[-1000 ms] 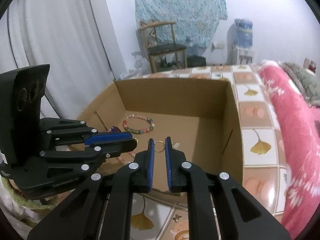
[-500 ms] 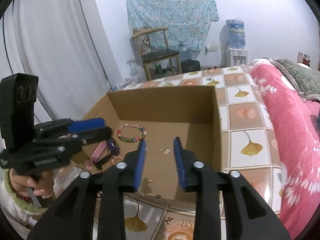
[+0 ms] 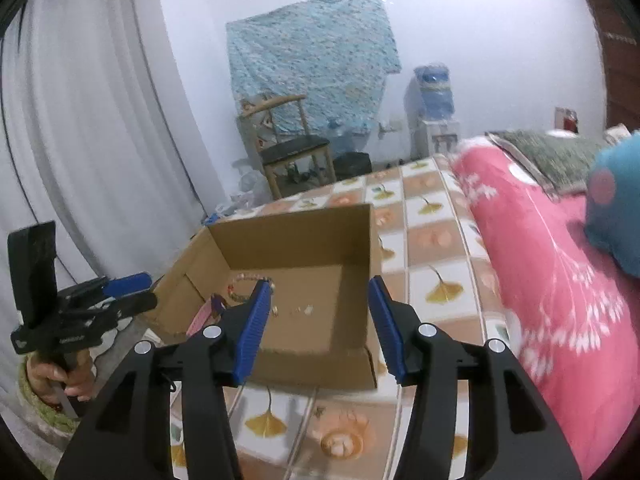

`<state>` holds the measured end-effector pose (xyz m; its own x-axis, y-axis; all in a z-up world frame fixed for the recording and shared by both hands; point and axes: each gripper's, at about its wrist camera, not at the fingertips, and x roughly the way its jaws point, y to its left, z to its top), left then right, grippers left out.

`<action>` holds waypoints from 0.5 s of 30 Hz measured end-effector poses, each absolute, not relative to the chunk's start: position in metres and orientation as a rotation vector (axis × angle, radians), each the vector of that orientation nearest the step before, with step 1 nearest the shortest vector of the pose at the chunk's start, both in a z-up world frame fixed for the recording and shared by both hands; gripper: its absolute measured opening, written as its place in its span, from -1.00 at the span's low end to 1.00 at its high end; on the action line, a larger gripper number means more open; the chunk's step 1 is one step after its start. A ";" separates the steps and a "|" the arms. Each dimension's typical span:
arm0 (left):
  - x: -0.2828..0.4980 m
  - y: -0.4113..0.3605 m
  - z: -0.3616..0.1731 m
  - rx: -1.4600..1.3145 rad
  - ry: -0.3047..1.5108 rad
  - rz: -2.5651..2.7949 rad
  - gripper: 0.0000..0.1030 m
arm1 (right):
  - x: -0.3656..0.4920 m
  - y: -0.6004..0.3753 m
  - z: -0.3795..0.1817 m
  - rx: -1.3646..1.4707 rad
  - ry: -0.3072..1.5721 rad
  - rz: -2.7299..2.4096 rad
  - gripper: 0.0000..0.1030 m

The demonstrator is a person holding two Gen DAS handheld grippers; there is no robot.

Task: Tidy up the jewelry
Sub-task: 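Carry the gold ring over the box and open the left gripper, then move the open left gripper down over the gold butterfly charm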

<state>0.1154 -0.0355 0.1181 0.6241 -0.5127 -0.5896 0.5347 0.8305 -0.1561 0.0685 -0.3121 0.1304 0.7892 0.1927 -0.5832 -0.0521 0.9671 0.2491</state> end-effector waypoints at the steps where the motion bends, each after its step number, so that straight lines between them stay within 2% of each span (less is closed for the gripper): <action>1: 0.110 -0.036 0.116 0.041 0.667 -0.614 0.19 | 0.064 -0.314 0.128 0.229 0.658 0.125 -0.02; 5: 0.085 -0.044 0.102 0.082 0.695 -0.678 0.25 | 0.047 -0.320 0.110 0.247 0.720 0.092 -0.02; 15: 0.078 -0.095 0.048 0.143 0.789 -0.766 0.26 | 0.048 -0.311 0.048 0.252 0.881 0.092 -0.02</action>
